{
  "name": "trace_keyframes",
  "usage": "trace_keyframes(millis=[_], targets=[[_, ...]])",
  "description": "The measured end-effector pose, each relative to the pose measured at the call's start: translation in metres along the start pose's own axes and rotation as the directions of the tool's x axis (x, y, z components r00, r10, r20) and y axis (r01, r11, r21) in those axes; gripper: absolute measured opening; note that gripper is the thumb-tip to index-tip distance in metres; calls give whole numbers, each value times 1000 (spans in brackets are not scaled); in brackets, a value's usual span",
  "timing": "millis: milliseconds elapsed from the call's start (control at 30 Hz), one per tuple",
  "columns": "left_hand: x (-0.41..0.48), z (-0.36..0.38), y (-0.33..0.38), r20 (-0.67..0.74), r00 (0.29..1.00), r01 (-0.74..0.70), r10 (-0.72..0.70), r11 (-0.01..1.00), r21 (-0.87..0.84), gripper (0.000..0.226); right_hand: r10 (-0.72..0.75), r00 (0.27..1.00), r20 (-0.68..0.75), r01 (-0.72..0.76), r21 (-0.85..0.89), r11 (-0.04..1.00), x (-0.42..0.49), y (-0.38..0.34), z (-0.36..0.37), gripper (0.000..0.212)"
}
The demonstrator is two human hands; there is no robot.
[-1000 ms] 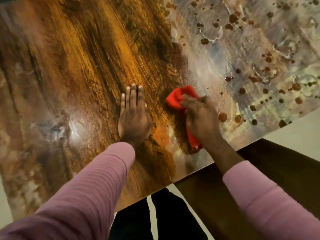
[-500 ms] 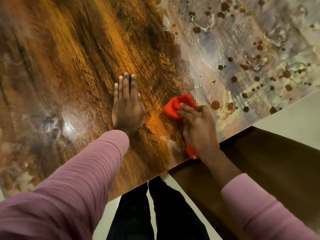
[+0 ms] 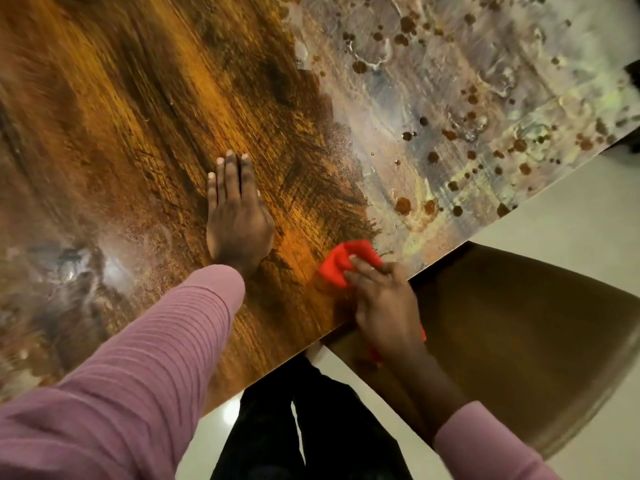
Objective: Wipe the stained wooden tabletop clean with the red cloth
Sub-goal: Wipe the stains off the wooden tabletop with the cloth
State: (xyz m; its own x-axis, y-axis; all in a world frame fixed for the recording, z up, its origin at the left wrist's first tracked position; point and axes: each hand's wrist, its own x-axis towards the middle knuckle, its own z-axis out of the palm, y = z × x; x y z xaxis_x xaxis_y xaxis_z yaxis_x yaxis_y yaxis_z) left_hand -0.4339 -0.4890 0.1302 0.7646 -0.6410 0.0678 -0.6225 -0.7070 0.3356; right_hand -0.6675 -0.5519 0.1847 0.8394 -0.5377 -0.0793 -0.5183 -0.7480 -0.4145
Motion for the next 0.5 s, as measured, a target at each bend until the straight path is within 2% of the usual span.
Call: trace_keyframes(millis=[33, 67, 133, 167, 267, 367, 433, 500], targets=[[0, 0, 0, 2, 1000, 1, -1, 1000, -2, 58, 82, 997, -1, -82, -77, 994, 7, 0, -5, 42], [-1, -1, -1, 7, 1000, 3, -3, 1000, -2, 58, 159, 987, -33, -161, -69, 985, 9, -2, -6, 46], [-1, -3, 0, 22, 1000, 0, 0, 1000, 0, 59, 197, 980, -33, -198, -38, 979, -1, -17, 0, 47], [-1, -4, 1, 24, 1000, -3, 3, 1000, 3, 60, 179, 984, -1, -179, 1, 984, -12, -29, 7, 46], [-1, -6, 2, 38, 999, -7, 7, 1000, 7, 62, -29, 990, 137, 27, 16, 1000, -51, -48, 36, 41], [-1, -8, 4, 55, 999, -4, 4, 1000, 2, 61, -119, 984, 134, 118, 17, 993, -55, -31, 36, 37], [-2, -15, 4, 72, 997, -4, 4, 1000, 4, 60, -7, 998, 63, 10, -50, 999, -40, -11, 21, 50], [-7, -21, 11, 79, 997, -18, 16, 1000, 23, 63, 174, 983, -50, -178, -75, 981, -15, 16, -2, 54]])
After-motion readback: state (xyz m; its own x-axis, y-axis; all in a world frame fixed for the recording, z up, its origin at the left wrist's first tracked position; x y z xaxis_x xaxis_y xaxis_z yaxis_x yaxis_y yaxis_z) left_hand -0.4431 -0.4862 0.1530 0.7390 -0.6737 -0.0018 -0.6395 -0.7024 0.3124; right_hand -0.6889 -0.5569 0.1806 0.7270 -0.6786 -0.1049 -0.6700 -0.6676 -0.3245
